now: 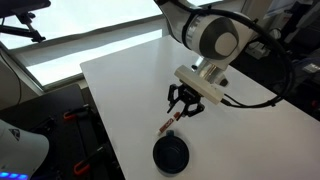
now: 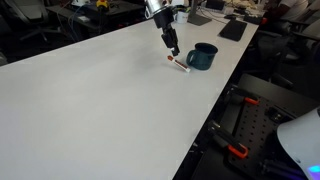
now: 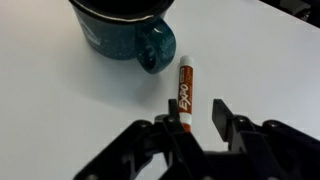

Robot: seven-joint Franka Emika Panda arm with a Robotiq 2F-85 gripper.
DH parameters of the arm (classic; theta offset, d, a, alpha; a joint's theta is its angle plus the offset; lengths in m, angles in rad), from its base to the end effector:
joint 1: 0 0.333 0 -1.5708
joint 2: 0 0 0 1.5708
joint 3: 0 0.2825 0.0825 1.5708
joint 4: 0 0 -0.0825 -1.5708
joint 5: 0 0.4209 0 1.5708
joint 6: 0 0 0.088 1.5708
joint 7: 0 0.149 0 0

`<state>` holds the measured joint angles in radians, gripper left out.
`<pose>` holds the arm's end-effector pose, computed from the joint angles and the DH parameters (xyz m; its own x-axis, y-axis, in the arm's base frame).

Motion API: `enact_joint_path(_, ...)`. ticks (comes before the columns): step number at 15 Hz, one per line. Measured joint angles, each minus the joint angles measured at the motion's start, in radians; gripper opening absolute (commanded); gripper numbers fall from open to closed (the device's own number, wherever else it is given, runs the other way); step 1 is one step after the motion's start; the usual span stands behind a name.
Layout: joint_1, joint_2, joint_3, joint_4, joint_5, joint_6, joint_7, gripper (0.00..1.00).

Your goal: Take the marker out of the mug and place it to the left of the mug

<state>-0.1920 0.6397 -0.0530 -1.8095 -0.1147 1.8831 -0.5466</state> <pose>0.5417 -0.1516 0.0675 0.7791 0.3592 -0.5138 0.3048 -0.9332 -0.1903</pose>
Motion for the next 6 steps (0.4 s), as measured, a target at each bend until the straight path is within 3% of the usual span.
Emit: enact_joint_path(6, 0.0, 0.003, 0.0, 0.006, 0.0, -0.004, 0.001, 0.44)
